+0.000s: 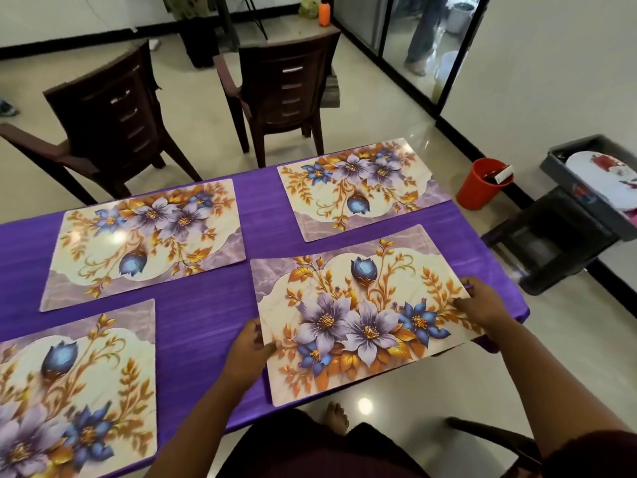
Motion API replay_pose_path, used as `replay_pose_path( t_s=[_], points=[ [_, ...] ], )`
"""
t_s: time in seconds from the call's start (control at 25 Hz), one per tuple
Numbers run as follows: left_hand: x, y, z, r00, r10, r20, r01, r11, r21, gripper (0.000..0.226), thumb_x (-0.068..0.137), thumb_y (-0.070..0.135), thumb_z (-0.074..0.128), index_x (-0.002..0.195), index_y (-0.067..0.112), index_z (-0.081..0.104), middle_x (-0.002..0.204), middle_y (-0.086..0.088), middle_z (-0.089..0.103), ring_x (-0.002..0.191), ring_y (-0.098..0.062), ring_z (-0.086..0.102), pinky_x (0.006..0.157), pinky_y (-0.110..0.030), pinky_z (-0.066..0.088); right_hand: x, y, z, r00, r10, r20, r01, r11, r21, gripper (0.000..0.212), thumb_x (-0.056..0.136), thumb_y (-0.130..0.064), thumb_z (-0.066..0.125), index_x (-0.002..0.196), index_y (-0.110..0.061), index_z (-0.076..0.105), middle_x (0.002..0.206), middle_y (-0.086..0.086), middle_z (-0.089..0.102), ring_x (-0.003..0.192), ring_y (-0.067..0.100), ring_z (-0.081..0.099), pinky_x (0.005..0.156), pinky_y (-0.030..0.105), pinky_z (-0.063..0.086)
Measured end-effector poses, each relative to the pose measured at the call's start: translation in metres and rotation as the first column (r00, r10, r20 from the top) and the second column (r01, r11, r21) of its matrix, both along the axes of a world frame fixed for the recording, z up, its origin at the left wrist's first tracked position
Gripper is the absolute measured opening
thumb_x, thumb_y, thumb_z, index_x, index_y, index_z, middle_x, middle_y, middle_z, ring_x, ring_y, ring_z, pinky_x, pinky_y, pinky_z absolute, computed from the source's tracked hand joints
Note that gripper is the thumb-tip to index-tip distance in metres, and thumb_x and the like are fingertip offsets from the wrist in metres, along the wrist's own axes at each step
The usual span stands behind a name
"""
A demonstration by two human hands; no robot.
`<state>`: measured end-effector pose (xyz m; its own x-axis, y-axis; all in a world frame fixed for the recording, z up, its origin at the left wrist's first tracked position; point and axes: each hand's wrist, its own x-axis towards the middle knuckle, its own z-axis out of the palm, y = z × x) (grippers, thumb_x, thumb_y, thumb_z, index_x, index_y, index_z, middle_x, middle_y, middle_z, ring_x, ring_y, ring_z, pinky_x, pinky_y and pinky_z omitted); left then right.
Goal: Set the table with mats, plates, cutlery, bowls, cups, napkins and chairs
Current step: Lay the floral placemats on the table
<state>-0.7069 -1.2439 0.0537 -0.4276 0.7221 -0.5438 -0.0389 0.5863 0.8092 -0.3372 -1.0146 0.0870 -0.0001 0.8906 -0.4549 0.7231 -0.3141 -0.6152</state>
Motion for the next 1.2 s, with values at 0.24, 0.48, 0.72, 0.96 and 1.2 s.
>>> replay_pose_path(
  t_s=[0.24, 0.48, 0.72, 0.96, 1.2],
  points=[
    [0.007, 0.013, 0.001, 0.906, -0.197, -0.375, 0.158, 0.979, -0.132, 0.048, 0.082, 0.012, 0.074, 0.125, 0.013, 0.052, 0.108, -0.005, 0.058, 0.09, -0.017, 0.056, 0.068, -0.026, 0.045, 0.002, 0.014, -0.021, 0.986, 0.038, 0.162, -0.051, 0.996, 0.075, 0.035, 0.093, -0.018, 0.062, 0.125, -0.012, 0.05, 0.113, 0.012, 0.062, 0.096, 0.025, 0.055, 0.08, 0.037, 0.045],
    [0.018, 0.013, -0.01, 0.83, -0.322, -0.456, 0.24, 0.943, -0.229, 0.057, 0.083, 0.018, 0.075, 0.132, 0.011, 0.047, 0.128, -0.009, 0.044, 0.113, -0.023, 0.051, 0.084, -0.026, 0.043, 0.006, 0.021, -0.027, 0.96, 0.012, 0.281, -0.044, 0.993, 0.109, 0.037, 0.093, -0.028, 0.059, 0.127, -0.019, 0.047, 0.112, 0.014, 0.064, 0.107, 0.035, 0.059, 0.097, 0.058, 0.044],
    [0.018, 0.021, -0.007, 0.876, -0.267, -0.403, 0.204, 0.96, -0.192, 0.052, 0.085, 0.026, 0.073, 0.13, 0.016, 0.049, 0.117, -0.006, 0.059, 0.092, -0.014, 0.056, 0.069, -0.025, 0.046, 0.009, 0.019, -0.03, 0.973, 0.038, 0.228, -0.054, 0.996, 0.065, 0.041, 0.093, -0.033, 0.06, 0.128, -0.017, 0.047, 0.118, 0.013, 0.062, 0.109, 0.033, 0.058, 0.093, 0.051, 0.048],
    [0.016, 0.015, -0.013, 0.873, -0.236, -0.426, 0.17, 0.968, -0.187, 0.061, 0.081, 0.031, 0.077, 0.133, 0.018, 0.047, 0.122, -0.006, 0.059, 0.102, -0.021, 0.058, 0.076, -0.03, 0.049, 0.004, 0.014, -0.037, 0.949, 0.065, 0.308, -0.099, 0.991, 0.095, 0.05, 0.09, -0.023, 0.064, 0.135, -0.01, 0.046, 0.133, 0.02, 0.047, 0.12, 0.037, 0.048, 0.096, 0.048, 0.043],
    [0.022, 0.011, -0.013, 0.825, -0.186, -0.533, 0.075, 0.972, -0.223, 0.08, 0.079, 0.037, 0.076, 0.142, 0.009, 0.036, 0.14, -0.015, 0.04, 0.126, -0.03, 0.046, 0.094, -0.04, 0.047, 0.001, 0.012, -0.041, 0.909, 0.129, 0.397, -0.174, 0.982, 0.08, 0.053, 0.091, -0.028, 0.064, 0.136, -0.009, 0.045, 0.139, 0.019, 0.041, 0.126, 0.036, 0.041, 0.099, 0.048, 0.042]
  ],
)
